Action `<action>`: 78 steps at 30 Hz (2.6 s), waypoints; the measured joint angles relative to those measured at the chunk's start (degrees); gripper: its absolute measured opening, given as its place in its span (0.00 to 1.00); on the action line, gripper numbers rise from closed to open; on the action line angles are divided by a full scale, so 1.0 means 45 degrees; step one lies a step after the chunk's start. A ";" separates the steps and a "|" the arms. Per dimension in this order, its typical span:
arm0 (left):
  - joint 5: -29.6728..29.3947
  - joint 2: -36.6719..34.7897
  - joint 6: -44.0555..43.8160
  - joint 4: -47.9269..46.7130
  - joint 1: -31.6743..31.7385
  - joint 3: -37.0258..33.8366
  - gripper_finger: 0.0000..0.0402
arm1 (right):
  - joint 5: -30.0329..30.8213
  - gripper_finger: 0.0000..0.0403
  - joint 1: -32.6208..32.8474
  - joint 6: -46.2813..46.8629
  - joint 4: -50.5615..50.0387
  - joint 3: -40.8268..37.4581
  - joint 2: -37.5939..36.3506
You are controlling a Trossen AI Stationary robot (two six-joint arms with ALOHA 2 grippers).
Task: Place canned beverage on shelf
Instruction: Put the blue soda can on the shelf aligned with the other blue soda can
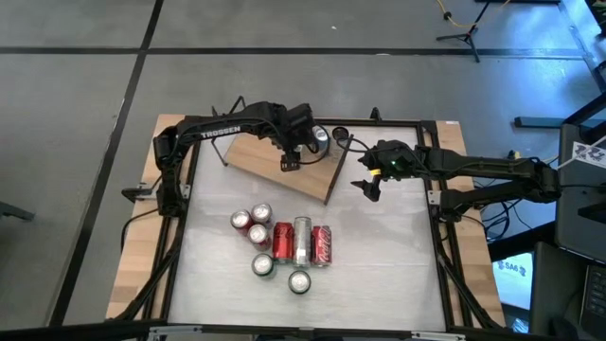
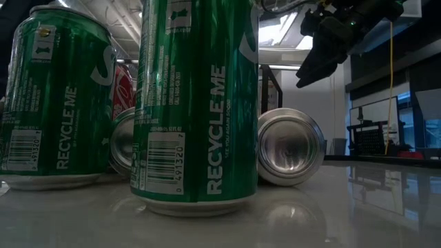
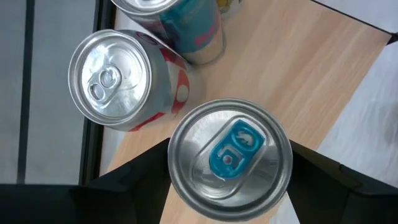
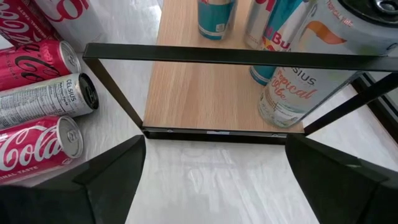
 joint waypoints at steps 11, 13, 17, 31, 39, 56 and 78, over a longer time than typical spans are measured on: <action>0.0354 0.0000 -0.0005 0.0020 0.0000 0.0000 0.66 | 0.0000 0.95 0.0000 0.0000 0.0000 0.0000 0.0000; 0.0359 0.0000 -0.0005 0.0012 0.0000 0.0000 0.66 | 0.0000 0.95 -0.0004 0.0000 0.0002 0.0000 0.0000; 0.0375 0.0000 -0.0005 0.0007 0.0000 0.0000 0.66 | 0.0000 0.95 -0.0001 0.0000 0.0002 0.0000 0.0000; -0.0606 -0.0015 0.0068 -0.0162 -0.0001 0.0000 0.66 | 0.0000 0.95 -0.0003 0.0000 0.0001 0.0000 0.0003; -0.0606 -0.0015 -0.0107 -0.0158 -0.0034 0.0000 0.66 | 0.0000 0.95 0.0000 0.0000 0.0002 0.0000 0.0000; 0.0151 -0.0015 -0.0601 -0.0124 -0.0068 0.0000 0.66 | 0.0000 0.95 -0.0001 0.0000 0.0002 0.0000 0.0001; -0.0382 -0.0015 -0.0597 -0.0160 -0.0095 0.0000 0.86 | 0.0000 0.95 0.0000 0.0000 0.0002 0.0000 0.0004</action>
